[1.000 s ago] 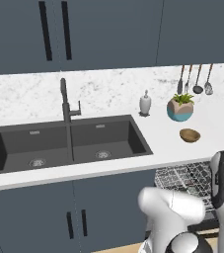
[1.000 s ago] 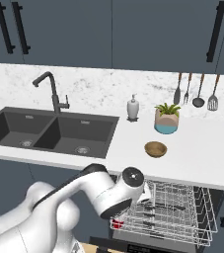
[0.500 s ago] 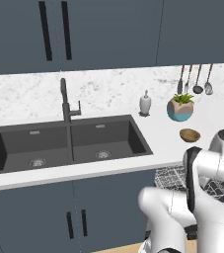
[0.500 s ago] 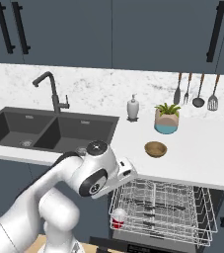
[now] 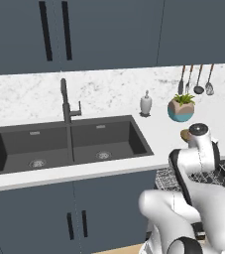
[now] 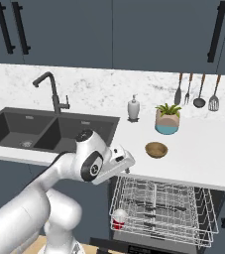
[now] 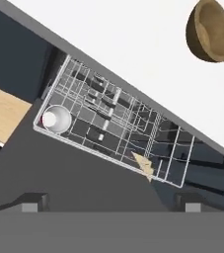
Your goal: Pick up the cup and bowl from the counter, place them in the dishwasher, and close the dishwasher door.
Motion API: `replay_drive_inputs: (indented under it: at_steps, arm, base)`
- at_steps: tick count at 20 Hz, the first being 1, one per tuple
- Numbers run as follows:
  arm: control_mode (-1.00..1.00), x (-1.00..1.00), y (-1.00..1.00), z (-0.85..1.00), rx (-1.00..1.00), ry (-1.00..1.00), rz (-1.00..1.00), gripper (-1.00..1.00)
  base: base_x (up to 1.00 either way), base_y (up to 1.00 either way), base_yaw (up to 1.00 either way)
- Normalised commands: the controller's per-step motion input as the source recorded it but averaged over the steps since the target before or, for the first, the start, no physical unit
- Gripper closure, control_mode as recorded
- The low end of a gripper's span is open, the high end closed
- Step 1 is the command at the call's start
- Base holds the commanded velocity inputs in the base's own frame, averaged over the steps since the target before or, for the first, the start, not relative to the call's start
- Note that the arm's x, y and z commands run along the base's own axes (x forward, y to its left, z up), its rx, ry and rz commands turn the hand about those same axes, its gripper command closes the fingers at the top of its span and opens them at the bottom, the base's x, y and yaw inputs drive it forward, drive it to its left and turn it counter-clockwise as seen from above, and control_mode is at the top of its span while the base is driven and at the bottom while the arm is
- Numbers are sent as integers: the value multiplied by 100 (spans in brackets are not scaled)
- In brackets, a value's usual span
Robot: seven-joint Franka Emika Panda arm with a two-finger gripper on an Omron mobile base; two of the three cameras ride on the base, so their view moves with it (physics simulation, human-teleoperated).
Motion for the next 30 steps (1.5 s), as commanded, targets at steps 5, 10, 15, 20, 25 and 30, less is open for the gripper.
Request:
replay_drive_inputs:
  at_steps: [5, 10, 15, 20, 25, 30]
  arm:
    - [-100, 46, 0, 3, 0, -1, -29, -100]
    - [-100, 44, 0, 4, 0, 3, -25, -100]
    - [-100, 34, -42, 0, 12, 0, -3, -100]
    - [-100, 16, -44, 0, 21, 0, 0, -100]
    - [-100, 3, 3, 0, 9, -1, 2, -100]
    - [-100, 14, 3, 1, 0, 0, 8, -100]
  base:
    - [0, 0, 0]
    - [0, 0, 0]
    - [0, 0, 0]
    - [0, 0, 0]
    - [0, 0, 0]
    - [0, 0, 0]
